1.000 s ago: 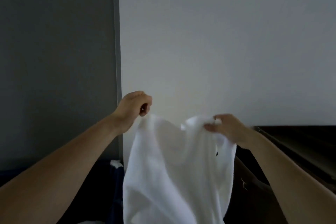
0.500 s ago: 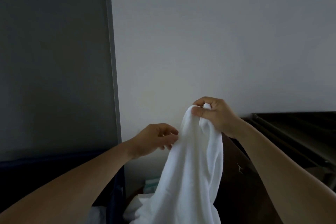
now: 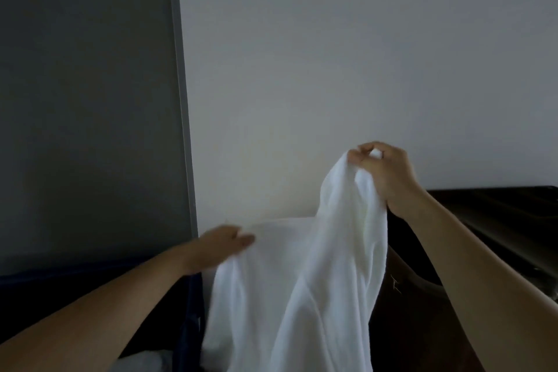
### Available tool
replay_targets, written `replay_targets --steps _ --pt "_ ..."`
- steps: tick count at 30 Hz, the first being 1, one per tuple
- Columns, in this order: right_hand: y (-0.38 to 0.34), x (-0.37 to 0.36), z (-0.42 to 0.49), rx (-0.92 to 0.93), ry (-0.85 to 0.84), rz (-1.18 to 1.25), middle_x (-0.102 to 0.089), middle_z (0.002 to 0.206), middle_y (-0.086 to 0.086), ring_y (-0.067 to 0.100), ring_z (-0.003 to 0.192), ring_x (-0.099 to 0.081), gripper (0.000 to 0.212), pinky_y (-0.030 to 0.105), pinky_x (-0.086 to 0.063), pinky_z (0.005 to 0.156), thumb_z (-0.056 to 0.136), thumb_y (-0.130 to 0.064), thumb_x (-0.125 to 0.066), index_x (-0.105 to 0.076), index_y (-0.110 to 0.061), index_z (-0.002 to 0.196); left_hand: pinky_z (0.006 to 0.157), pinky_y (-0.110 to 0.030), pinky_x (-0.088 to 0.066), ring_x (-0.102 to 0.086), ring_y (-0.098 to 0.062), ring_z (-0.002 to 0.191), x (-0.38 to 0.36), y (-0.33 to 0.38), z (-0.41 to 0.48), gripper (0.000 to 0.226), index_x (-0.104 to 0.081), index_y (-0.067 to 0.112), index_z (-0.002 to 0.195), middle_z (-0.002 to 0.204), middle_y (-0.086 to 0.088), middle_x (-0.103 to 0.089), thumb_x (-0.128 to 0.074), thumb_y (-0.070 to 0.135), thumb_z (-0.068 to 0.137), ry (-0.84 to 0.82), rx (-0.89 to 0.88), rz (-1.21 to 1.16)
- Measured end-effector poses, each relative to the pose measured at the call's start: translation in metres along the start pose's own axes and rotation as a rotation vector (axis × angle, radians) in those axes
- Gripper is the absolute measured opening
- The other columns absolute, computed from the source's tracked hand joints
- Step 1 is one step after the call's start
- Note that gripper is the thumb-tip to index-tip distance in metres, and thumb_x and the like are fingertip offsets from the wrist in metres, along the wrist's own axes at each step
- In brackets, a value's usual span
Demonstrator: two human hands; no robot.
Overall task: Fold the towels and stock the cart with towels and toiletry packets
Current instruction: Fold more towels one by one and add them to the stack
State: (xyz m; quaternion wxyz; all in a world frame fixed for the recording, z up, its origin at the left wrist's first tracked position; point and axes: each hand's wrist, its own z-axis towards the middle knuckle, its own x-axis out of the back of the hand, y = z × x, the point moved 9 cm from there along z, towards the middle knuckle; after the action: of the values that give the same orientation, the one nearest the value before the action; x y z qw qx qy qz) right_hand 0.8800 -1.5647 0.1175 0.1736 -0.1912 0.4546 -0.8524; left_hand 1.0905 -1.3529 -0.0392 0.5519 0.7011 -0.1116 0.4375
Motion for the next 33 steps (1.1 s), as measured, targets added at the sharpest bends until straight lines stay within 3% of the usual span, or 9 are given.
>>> replay_targets --steps 3,7,9,12,19,24,28,31,33 --pt "0.033 -0.037 -0.029 -0.142 -0.310 -0.164 -0.072 0.085 -0.007 0.011 0.083 -0.067 0.014 0.018 -0.053 0.066 0.079 -0.025 -0.082 -0.076 -0.023 0.091 0.062 -0.029 -0.045 -0.056 -0.015 0.067 0.051 0.043 -0.001 0.031 -0.061 0.015 0.080 0.071 0.005 -0.060 -0.056 0.040 0.099 0.276 -0.078 -0.356" --pt "0.031 -0.089 -0.066 -0.107 -0.581 -0.247 -0.067 0.102 -0.006 0.008 0.095 -0.062 0.075 0.027 -0.049 0.091 0.068 -0.043 -0.086 -0.055 -0.033 0.136 0.060 -0.017 -0.049 -0.062 -0.005 0.066 0.048 0.121 -0.006 0.027 -0.070 0.026 0.076 0.072 0.010 -0.067 -0.060 0.044 0.092 0.082 -0.330 -0.289" --pt "0.026 -0.108 -0.076 -0.059 -0.640 -0.291 -0.070 0.094 -0.005 0.011 0.088 -0.066 0.045 0.030 -0.054 0.084 0.077 -0.038 -0.083 -0.066 -0.032 0.119 0.056 -0.014 -0.044 -0.054 -0.001 0.061 0.029 0.133 -0.005 0.030 -0.066 0.025 0.073 0.068 0.016 -0.061 -0.062 0.049 0.089 -0.013 -0.339 -0.153" --pt "0.019 -0.105 -0.070 -0.007 -0.589 -0.367 -0.066 0.072 -0.006 0.010 0.066 -0.060 0.017 0.031 -0.050 0.067 0.083 -0.035 -0.078 -0.069 -0.022 0.077 0.056 -0.015 -0.043 -0.052 0.002 0.059 0.022 0.115 -0.008 0.031 -0.061 0.021 0.073 0.068 0.016 -0.059 -0.068 0.047 0.089 -0.005 -0.292 -0.122" --pt "-0.052 -0.059 -0.009 0.152 -0.100 -0.126 -0.054 0.060 -0.009 0.008 0.057 -0.050 0.021 0.027 -0.038 0.056 0.078 -0.032 -0.079 -0.065 -0.020 0.069 0.103 -0.051 -0.048 -0.066 -0.034 0.112 0.006 0.049 -0.025 0.041 -0.066 0.002 0.118 0.118 -0.015 -0.070 -0.067 0.032 0.090 -0.048 -0.084 -0.528" --pt "-0.079 -0.029 0.018 0.139 0.110 -0.052 -0.045 0.050 -0.014 0.007 0.051 -0.043 0.033 0.024 -0.036 0.051 0.079 -0.032 -0.078 -0.055 -0.021 0.058 0.082 -0.040 -0.056 -0.068 -0.034 0.087 0.045 0.045 -0.029 0.030 -0.068 0.001 0.098 0.098 -0.019 -0.071 -0.059 0.030 0.098 0.231 -0.041 -0.635" --pt "-0.040 -0.030 0.013 -0.026 -0.074 -0.163 -0.061 0.057 -0.005 0.012 0.054 -0.056 0.030 0.023 -0.044 0.052 0.077 -0.033 -0.083 -0.065 -0.012 0.065 0.075 -0.027 -0.056 -0.068 -0.012 0.080 0.152 0.081 -0.046 0.019 -0.077 0.023 0.082 0.084 0.004 -0.074 -0.067 0.038 0.089 0.685 -0.213 -0.826" --pt "-0.005 -0.032 0.003 -0.166 -0.134 -0.140 -0.070 0.078 0.017 0.025 0.067 -0.064 0.031 0.042 -0.057 0.066 0.078 -0.030 -0.084 -0.069 -0.002 0.077 0.055 -0.013 -0.047 -0.060 -0.003 0.060 0.198 0.141 -0.061 0.032 -0.073 0.018 0.081 0.069 0.008 -0.067 -0.063 0.048 0.087 0.787 -0.470 -0.501" --pt "0.010 -0.041 -0.004 -0.188 -0.211 -0.191 -0.070 0.086 0.015 0.022 0.071 -0.065 0.024 0.035 -0.056 0.066 0.078 -0.029 -0.084 -0.071 -0.009 0.084 0.060 -0.019 -0.044 -0.052 -0.007 0.064 0.180 0.164 -0.044 0.035 -0.067 0.008 0.084 0.073 -0.002 -0.061 -0.061 0.041 0.094 0.682 -0.505 -0.222"
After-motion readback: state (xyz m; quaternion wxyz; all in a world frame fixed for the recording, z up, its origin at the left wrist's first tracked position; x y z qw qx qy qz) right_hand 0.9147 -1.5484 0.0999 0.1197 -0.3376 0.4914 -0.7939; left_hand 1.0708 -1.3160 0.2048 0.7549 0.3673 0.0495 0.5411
